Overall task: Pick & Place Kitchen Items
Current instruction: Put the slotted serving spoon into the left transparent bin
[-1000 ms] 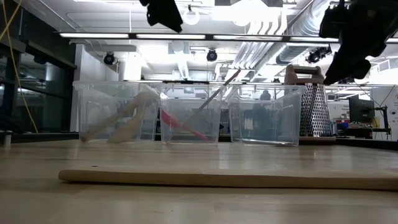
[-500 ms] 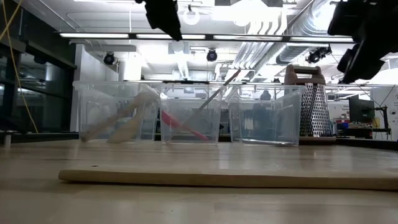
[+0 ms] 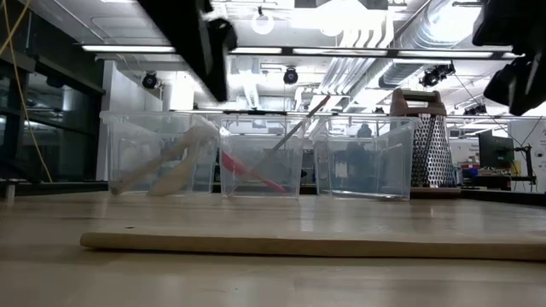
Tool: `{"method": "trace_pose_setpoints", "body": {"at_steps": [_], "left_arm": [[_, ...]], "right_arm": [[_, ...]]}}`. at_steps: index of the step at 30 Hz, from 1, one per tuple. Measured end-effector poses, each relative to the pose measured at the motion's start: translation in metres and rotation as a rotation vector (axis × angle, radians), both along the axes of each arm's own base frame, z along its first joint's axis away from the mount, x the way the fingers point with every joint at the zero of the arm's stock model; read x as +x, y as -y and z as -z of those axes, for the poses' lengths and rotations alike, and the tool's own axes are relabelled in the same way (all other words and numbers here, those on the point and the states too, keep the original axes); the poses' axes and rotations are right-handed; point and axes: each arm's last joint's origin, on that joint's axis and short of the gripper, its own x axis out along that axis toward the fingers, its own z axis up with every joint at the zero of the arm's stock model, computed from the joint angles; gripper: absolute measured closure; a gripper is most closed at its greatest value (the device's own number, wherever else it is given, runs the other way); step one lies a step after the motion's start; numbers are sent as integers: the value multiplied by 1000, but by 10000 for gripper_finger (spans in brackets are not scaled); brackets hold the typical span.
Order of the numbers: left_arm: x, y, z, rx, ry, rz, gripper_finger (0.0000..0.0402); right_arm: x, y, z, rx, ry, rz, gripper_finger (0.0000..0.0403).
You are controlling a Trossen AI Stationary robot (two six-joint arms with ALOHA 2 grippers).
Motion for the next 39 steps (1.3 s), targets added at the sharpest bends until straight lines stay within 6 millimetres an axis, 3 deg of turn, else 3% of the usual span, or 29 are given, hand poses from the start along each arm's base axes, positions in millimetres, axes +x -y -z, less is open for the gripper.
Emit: {"method": "trace_pose_setpoints", "body": {"at_steps": [4, 13, 22, 39], "left_arm": [[1, 17, 19, -7, -43, -16, 149], [2, 45, 39, -52, -42, -51, 148], [7, 53, 72, -31, -107, -84, 148], [7, 71, 80, 11, -43, 7, 149]], "right_arm": [[-2, -4, 0, 12, -4, -13, 272], [-3, -7, 0, 15, -6, -32, 272], [-3, -6, 0, 1, 3, -19, 272], [-3, -6, 0, -3, 3, -16, 272]]}}
